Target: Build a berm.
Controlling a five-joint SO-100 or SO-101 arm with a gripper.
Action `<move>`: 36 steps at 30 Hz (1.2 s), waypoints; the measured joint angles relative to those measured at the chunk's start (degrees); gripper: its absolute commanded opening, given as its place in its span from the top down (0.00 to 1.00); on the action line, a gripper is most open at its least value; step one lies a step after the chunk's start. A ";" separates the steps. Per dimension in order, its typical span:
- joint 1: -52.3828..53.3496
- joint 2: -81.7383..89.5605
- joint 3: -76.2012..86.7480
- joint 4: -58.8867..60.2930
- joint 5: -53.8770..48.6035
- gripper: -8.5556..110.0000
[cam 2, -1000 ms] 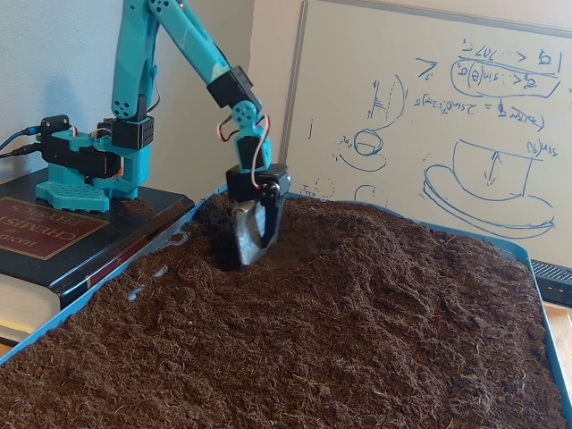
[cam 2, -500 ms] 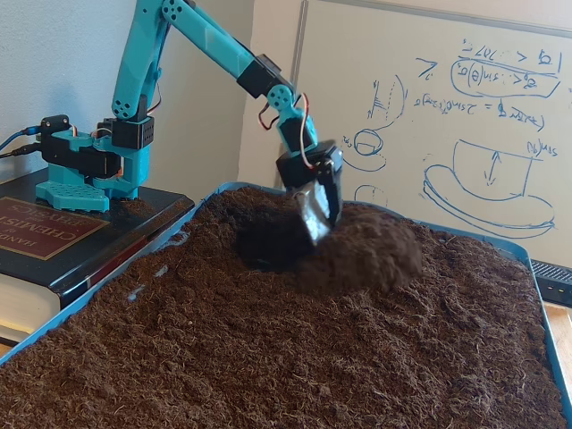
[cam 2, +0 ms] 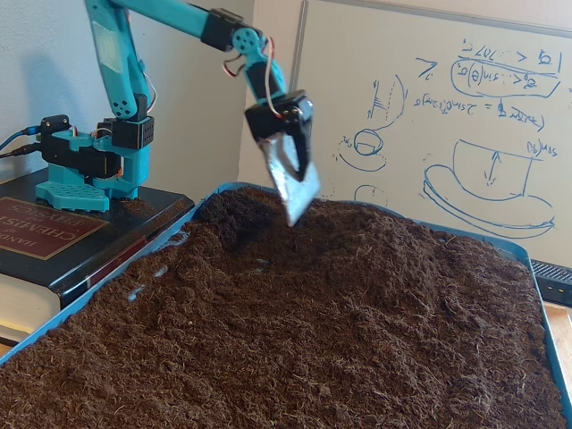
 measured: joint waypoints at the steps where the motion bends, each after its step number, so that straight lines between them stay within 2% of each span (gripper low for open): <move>1: 0.00 2.72 1.93 2.46 0.00 0.93; 6: 1.32 14.15 12.92 10.28 -0.62 0.93; 9: 6.15 19.69 18.90 11.51 -5.63 0.93; 16: 23.73 28.92 24.87 11.87 -30.32 0.93; 20: 34.19 28.56 25.93 11.87 -44.74 0.93; 23: 38.23 24.35 26.46 11.69 -50.98 0.93; 29: 40.34 10.72 26.10 3.25 -53.44 0.93; 36: 39.29 1.32 24.96 -7.03 -49.13 0.93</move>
